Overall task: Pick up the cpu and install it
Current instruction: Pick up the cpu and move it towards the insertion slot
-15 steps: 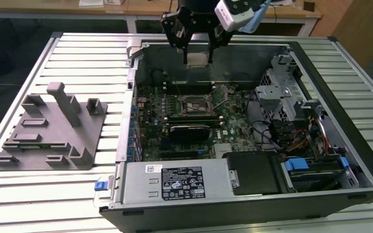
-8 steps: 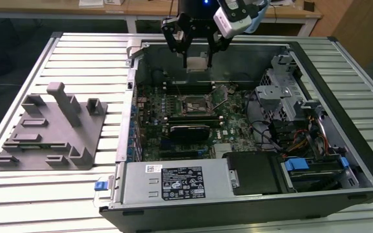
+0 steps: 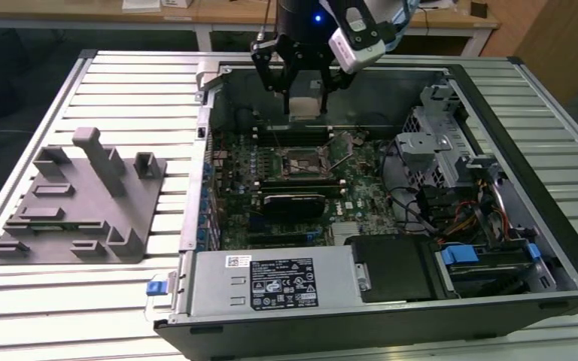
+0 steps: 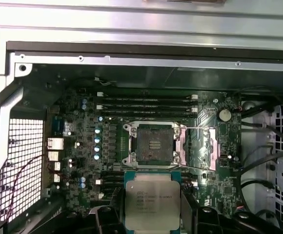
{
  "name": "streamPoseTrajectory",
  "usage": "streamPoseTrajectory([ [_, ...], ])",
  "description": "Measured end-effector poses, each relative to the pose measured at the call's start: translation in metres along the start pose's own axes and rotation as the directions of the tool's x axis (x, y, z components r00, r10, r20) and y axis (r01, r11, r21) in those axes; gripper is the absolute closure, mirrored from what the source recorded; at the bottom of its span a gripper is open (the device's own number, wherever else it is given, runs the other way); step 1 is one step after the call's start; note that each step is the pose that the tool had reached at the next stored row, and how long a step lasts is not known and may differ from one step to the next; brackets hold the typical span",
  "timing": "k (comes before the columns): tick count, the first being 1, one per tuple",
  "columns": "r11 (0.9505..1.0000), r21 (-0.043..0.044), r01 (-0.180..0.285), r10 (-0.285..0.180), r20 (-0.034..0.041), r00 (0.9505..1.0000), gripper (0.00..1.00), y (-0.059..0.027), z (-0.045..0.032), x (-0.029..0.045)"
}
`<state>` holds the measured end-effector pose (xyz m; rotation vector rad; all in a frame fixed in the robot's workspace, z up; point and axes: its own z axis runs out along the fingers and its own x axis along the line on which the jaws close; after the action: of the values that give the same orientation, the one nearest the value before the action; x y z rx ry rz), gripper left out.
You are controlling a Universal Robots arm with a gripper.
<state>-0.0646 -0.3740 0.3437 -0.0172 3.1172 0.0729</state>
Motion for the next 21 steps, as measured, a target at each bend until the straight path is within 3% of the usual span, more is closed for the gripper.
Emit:
streamPoseTrajectory([
  [21, 1.0, 0.0, 0.0, 0.0, 0.0, 1.0, 0.45, 0.0208, 0.0393, -0.0011],
])
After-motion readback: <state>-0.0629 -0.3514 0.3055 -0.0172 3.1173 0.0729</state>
